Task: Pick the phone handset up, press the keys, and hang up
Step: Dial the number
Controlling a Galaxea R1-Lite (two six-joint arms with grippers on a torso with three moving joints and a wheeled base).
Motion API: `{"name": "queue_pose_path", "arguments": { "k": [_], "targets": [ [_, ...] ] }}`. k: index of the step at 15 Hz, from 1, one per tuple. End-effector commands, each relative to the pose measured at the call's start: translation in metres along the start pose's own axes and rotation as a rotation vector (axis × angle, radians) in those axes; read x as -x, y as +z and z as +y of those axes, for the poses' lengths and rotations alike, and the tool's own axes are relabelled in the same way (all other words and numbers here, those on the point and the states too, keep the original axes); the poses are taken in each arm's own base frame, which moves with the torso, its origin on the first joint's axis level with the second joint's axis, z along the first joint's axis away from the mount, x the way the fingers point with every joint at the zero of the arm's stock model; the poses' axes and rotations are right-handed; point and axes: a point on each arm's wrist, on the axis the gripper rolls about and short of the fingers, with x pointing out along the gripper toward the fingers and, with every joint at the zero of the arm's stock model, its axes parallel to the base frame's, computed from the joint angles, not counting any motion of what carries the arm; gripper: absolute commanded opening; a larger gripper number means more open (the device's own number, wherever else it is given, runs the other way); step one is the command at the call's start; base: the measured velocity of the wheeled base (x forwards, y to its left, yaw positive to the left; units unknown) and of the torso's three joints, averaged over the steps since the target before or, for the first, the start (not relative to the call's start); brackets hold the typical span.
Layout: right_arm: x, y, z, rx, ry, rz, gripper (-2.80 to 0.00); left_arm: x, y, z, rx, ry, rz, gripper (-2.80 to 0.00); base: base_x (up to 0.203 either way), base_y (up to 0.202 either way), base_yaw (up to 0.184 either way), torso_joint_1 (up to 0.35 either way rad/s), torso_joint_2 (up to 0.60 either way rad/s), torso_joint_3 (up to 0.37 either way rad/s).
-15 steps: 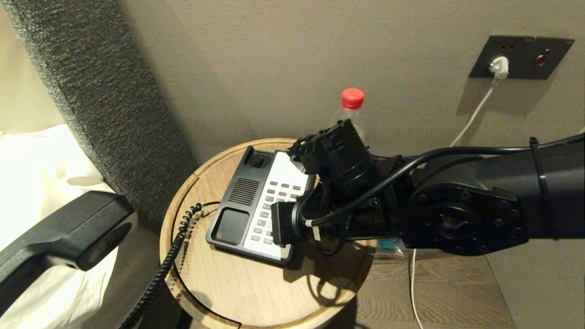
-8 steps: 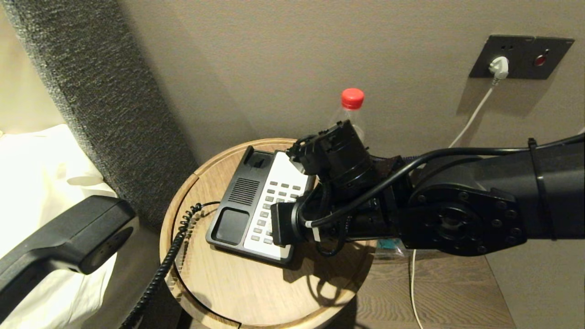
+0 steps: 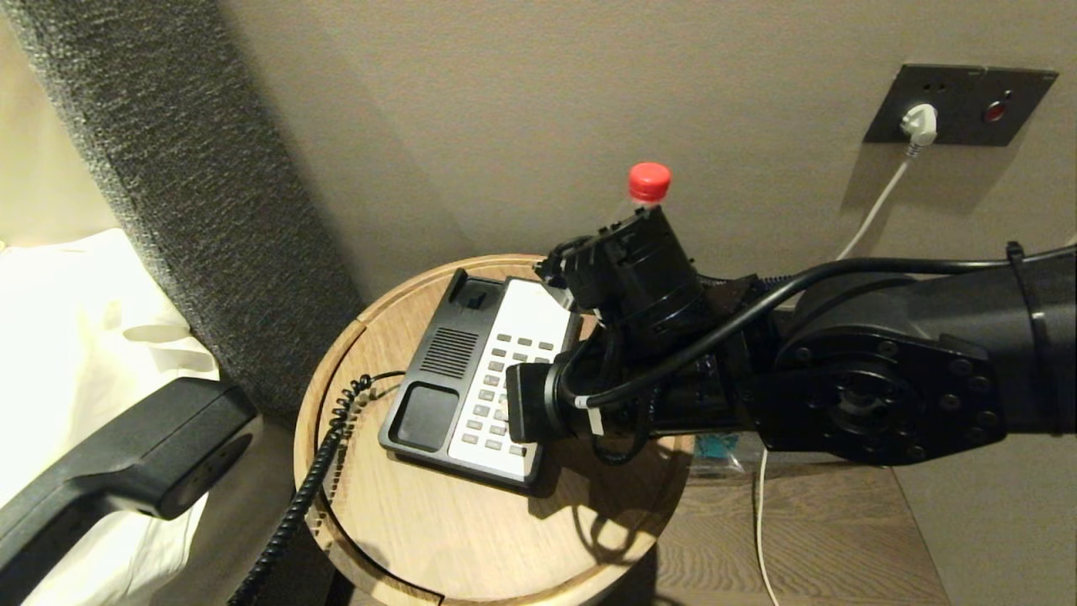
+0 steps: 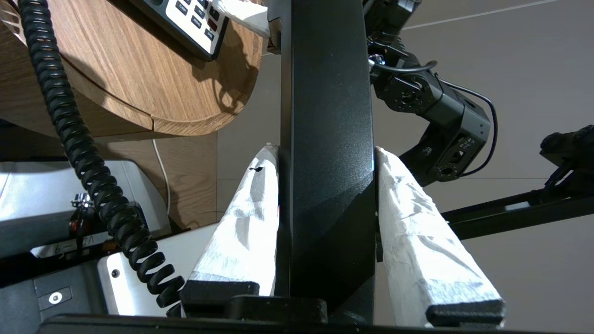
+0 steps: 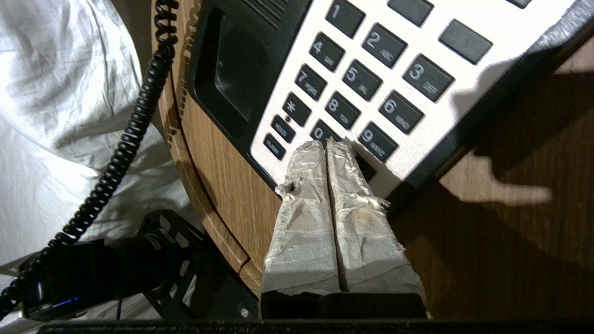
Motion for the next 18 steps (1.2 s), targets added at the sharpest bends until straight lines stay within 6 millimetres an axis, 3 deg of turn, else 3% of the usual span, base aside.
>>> {"name": "queue_pose_path", "arguments": {
  "k": [1, 6, 18],
  "targets": [
    [0.007, -0.001, 0.0, -0.001, 0.002, -0.001, -2.8, 0.0, -0.001, 0.001, 0.007, 0.002, 0.003, -2.8, 0.0, 0.0, 0.0, 0.0, 0.0, 0.0],
    [0.013, -0.015, -0.007, 0.049, -0.017, 0.038, -2.8, 0.0, 0.0, 0.0, 0.006, 0.0, 0.002, -2.8, 0.0, 0.0, 0.0, 0.0, 0.0, 0.0],
    [0.008, -0.021, -0.002, 0.055, -0.004, 0.063, -2.8, 0.0, 0.0, 0.0, 0.006, 0.0, 0.002, -2.8, 0.0, 0.0, 0.0, 0.0, 0.0, 0.0]
  ]
}}
